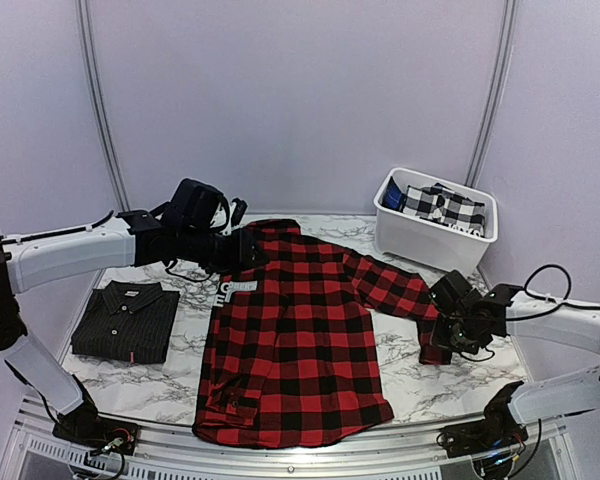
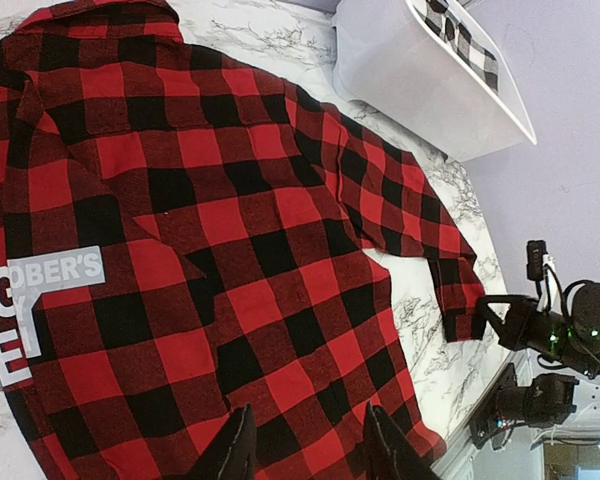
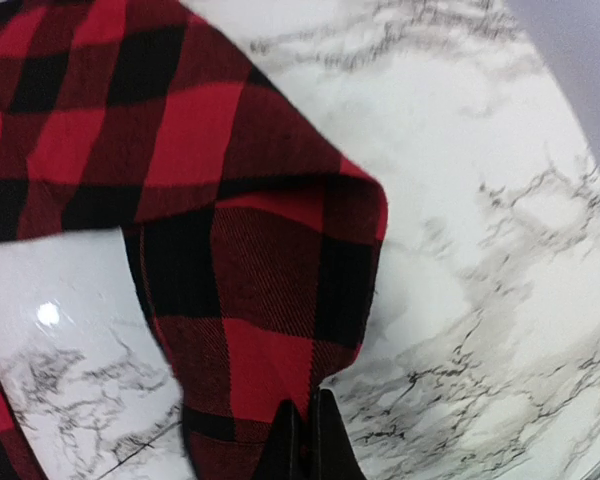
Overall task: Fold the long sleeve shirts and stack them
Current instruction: Pick up the sleeve from the center of the board, then place the sleeve at the center of the board.
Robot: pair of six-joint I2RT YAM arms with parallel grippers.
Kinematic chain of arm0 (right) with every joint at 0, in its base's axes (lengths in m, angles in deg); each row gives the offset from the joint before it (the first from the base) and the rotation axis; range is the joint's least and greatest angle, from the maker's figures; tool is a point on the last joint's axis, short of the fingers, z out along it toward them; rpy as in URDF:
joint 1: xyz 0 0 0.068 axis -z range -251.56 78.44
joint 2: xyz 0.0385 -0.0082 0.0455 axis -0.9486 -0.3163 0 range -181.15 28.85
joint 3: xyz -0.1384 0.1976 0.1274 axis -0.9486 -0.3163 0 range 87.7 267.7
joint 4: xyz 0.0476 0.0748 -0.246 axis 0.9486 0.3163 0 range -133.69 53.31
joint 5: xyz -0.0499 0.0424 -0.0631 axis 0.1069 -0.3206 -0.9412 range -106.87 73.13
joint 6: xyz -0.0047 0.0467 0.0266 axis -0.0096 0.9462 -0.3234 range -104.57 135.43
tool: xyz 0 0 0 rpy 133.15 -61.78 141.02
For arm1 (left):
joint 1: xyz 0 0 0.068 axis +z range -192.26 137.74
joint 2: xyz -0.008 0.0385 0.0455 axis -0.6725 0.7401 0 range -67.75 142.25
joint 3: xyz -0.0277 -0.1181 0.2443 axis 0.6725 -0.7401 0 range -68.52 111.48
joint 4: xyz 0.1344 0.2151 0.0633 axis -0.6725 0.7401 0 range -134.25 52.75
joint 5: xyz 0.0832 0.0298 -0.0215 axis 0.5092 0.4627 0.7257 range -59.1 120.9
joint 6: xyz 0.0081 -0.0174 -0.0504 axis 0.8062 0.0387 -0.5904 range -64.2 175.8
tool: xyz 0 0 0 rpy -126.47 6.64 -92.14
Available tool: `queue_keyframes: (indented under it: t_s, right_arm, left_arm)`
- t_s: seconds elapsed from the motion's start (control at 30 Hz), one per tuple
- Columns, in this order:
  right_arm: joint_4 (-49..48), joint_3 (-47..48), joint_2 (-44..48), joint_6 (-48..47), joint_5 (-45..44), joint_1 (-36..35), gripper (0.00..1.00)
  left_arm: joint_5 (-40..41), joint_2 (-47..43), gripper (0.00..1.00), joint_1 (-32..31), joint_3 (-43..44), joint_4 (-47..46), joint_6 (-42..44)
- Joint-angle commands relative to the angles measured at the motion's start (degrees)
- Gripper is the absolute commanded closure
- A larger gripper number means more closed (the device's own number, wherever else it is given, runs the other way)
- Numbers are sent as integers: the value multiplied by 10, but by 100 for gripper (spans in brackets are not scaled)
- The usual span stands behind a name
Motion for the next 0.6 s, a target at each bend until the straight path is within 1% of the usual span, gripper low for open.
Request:
queue_keyframes:
  t_s: [0.0,0.07,0.13,0.23,0.33,0.47,0.57]
  right_arm:
    - [51,85,18,-54,-93,12,100]
    - [59,128,3,-67,-101,5,100]
    - [61,177,-22,-78,-125,-23,100]
    - [70,248,-84,-94,-160,-76,100]
    - [74,327,-166,-113,-189,-148,100]
    - [58,402,-285,-152,-177,-251,100]
    - [22,430,-372,-200,-127,-299,100]
  left_arm:
    - [-9,-19,61,-2,-8,-13,-2]
    - [-11,-19,61,-2,-7,-13,-4]
    - [-15,-16,61,-2,-5,-13,-5]
    - [-21,-9,61,-2,-3,-13,-9]
    - [-27,-4,61,-1,-2,-13,-14]
    - [-28,-4,61,-1,-8,-14,-20]
    - [-24,-9,61,-1,-18,-13,-23]
